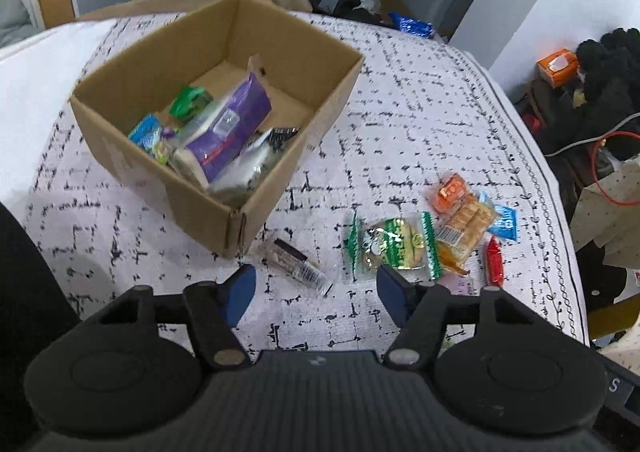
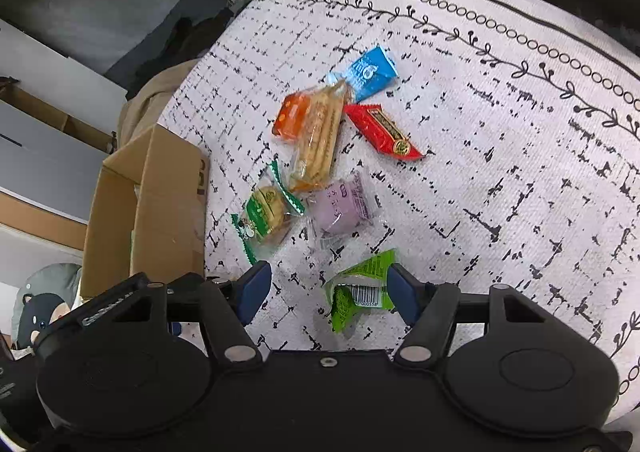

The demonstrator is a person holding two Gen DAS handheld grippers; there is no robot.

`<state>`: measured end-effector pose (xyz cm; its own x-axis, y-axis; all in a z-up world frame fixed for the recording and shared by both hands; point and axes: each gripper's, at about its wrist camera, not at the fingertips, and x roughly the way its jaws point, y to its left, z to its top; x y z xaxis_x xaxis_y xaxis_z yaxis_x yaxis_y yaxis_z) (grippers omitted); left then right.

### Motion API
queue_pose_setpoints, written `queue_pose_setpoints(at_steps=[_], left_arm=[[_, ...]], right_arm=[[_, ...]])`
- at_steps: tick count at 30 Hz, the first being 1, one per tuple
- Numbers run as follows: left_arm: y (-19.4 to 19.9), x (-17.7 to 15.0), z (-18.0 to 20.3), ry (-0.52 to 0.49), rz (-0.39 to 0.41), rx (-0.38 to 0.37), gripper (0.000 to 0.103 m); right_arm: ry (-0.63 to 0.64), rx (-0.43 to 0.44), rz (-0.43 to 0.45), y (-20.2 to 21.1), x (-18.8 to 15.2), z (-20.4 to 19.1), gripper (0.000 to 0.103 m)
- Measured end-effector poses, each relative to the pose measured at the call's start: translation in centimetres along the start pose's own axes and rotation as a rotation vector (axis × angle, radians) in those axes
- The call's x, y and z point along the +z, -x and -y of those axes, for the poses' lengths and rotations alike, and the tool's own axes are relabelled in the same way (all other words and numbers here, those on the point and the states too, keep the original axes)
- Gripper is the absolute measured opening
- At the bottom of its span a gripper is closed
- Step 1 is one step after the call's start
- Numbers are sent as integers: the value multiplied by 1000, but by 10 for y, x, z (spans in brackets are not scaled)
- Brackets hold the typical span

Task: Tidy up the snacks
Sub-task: 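Move both open tools back over the remaining snacks, then grasp the green wrapper with the right tool while the left tool grasps the clear tube packet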

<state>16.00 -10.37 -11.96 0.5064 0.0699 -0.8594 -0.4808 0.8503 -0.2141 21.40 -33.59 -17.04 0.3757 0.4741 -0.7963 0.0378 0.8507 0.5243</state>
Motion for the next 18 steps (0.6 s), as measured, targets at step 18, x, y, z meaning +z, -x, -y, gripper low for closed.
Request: queue_pose_setpoints(at_steps=[18], left_arm=[[-59, -10, 9, 74, -3, 99, 55]], right_arm=[[85, -119, -86, -39, -9, -8, 61]])
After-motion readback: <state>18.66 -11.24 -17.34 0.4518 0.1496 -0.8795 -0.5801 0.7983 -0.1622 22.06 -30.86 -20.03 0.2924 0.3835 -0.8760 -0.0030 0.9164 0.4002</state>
